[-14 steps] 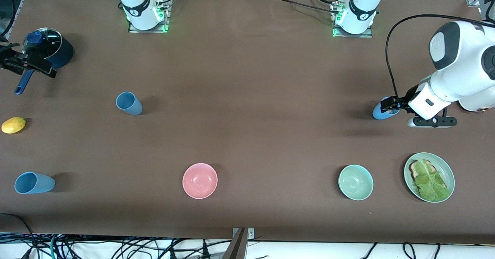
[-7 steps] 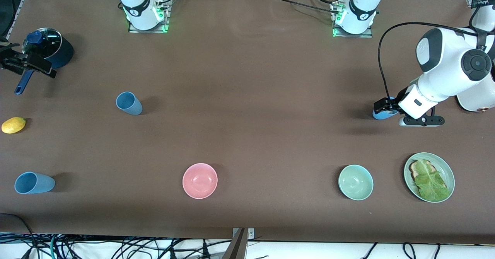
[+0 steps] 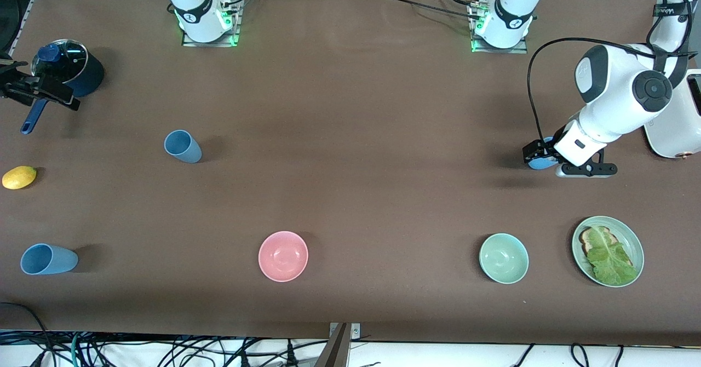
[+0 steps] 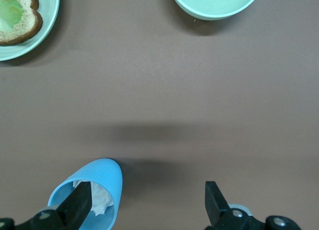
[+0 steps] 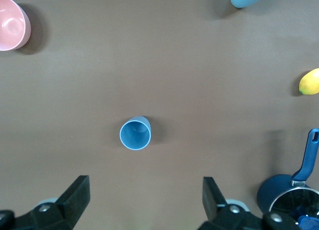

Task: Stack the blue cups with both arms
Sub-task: 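Close the left gripper on the rim of the blue cup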

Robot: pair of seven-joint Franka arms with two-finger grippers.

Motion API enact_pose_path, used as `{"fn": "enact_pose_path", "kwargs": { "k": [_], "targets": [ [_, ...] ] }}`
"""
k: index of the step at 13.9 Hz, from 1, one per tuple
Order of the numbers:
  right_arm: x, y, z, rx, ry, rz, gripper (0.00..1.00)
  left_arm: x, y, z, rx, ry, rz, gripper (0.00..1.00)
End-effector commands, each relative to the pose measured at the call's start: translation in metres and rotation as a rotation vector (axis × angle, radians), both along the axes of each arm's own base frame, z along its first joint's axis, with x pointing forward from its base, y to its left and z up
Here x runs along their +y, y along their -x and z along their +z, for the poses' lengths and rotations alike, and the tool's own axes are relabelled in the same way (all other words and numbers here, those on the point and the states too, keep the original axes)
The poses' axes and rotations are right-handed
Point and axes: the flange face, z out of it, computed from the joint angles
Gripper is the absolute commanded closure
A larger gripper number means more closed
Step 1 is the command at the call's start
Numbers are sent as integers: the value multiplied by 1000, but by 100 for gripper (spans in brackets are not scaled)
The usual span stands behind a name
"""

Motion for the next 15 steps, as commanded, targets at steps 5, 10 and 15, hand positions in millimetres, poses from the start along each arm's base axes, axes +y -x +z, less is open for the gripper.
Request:
{"fn": "enact_pose_path", "kwargs": {
  "k": [5,10,15],
  "targets": [
    [1,3,7,-12,-12,-3,0,-5,42,-32,-86,-12,-24,0],
    [1,3,8,-13,-14,-3,0,3,54,-37,-87,-14,-20,0],
    [1,3,7,-13,-14,-3,0,10,67,-52,-133,-22,-52,0]
  ]
}}
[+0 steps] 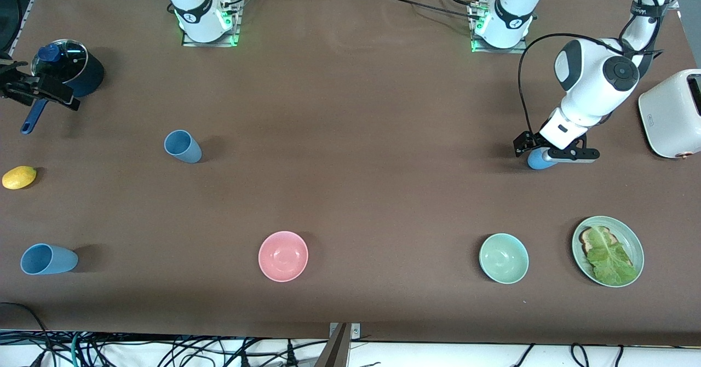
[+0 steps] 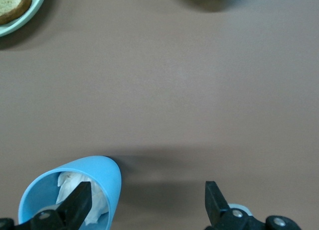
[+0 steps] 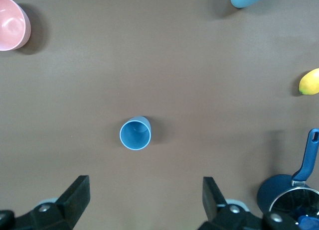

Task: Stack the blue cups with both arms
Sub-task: 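Close the left gripper on the rim of the blue cup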

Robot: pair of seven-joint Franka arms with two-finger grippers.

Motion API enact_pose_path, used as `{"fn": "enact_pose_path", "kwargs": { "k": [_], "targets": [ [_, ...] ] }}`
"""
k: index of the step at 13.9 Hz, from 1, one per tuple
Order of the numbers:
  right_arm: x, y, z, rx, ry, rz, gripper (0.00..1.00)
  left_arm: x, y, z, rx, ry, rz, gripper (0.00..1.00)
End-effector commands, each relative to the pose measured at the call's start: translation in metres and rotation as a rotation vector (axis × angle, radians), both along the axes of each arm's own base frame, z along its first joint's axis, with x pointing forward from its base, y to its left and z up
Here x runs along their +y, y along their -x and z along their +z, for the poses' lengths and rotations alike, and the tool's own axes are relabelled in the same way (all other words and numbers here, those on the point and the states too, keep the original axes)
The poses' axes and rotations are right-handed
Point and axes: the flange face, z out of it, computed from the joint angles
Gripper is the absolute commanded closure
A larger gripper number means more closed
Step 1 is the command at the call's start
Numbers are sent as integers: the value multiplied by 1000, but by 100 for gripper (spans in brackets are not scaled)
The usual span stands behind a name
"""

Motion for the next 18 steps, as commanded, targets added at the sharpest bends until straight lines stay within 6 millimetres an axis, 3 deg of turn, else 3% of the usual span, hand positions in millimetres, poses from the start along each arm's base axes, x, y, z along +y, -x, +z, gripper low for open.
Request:
{"fn": "enact_pose_path", "kwargs": {
  "k": [1,7,11,18],
  "targets": [
    [1,3,7,-11,-14,-3,0,4,17,-3,-31,-10,-28,0],
    [1,3,7,-11,-14,-3,0,7,30,-17,-60,-15,-24,0],
    [1,3,7,-13,-14,-3,0,6,30,-19,-59,-15,-24,9],
    [1,3,7,-13,-14,-3,0,7,30,-36,-62,-19,-21,11]
  ]
}}
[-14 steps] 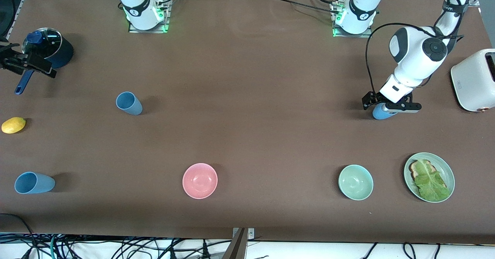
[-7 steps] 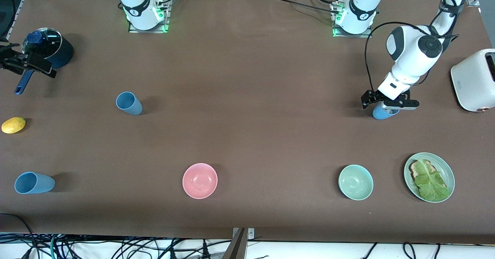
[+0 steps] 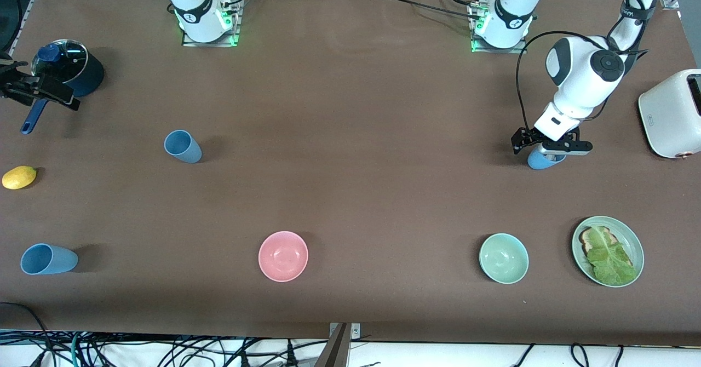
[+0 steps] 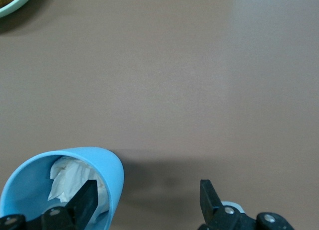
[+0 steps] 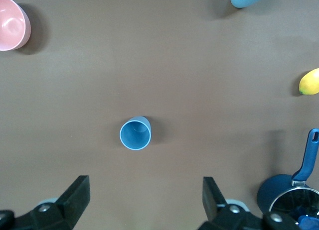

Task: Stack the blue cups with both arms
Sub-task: 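Close the left gripper on the rim of the blue cup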

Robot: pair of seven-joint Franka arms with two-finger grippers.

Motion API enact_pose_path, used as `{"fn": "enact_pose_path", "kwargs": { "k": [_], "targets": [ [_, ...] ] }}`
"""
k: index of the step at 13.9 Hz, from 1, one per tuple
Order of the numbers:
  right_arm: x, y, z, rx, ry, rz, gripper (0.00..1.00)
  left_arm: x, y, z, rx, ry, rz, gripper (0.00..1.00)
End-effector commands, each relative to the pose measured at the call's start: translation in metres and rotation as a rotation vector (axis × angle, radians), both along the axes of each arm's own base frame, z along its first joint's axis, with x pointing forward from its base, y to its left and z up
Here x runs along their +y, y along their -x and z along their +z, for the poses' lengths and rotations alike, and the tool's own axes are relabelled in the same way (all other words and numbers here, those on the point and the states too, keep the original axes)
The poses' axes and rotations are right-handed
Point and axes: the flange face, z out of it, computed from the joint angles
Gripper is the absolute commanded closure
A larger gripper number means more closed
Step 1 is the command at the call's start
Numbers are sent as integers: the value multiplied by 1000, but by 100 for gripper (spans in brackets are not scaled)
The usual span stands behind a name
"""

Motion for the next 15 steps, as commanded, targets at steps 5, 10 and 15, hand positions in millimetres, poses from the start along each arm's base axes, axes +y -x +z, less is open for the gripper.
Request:
{"fn": "enact_pose_path", "kwargs": {
  "k": [5,10,15],
  "targets": [
    [1,3,7,-13,-14,-3,0,3,3,-8,-7,-9,-19,58],
    [0,2,6,-11,-14,-5,0,3,3,-9,-4,-9,-19,91],
    [0,2,6,-13,-14,-5,0,6,4,-9,-2,-9,-13,100]
  ]
}}
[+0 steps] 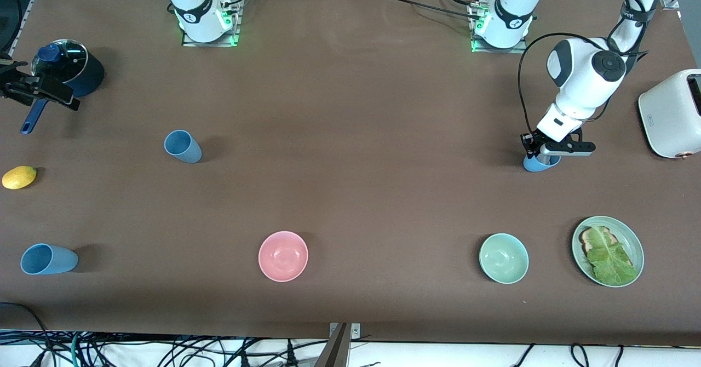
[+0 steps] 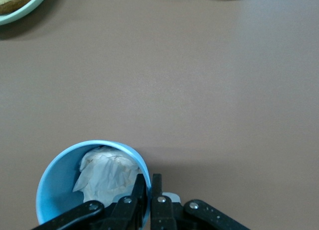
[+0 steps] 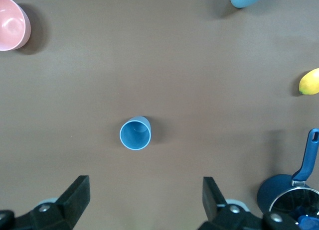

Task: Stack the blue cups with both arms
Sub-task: 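Close the left gripper on the rim of the blue cup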

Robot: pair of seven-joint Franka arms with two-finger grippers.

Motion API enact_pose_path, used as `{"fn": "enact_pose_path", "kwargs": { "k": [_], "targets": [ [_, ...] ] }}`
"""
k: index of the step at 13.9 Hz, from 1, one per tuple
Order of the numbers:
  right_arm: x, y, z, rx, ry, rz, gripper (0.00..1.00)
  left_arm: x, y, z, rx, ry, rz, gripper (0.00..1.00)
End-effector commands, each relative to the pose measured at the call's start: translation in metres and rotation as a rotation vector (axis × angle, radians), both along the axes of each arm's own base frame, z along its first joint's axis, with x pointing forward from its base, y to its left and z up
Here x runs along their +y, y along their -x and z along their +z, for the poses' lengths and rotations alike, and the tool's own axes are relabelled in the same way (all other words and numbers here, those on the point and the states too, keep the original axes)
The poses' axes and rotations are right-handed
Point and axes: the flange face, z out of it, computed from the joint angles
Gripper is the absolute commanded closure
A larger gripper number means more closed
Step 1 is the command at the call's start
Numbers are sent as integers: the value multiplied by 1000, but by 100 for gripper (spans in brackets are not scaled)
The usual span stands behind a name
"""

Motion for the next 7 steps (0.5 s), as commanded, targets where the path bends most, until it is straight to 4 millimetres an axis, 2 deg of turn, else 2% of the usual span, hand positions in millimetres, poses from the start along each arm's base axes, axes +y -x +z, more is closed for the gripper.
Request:
{"fn": "enact_pose_path", "kwargs": {
  "k": [1,7],
  "targets": [
    [0,2,6,-13,-14,-4,0,-1,6,-8,14,-6,-22,100],
    [0,2,6,-13,-14,-4,0,-1,5,-5,10,-5,-22,100]
  ]
}}
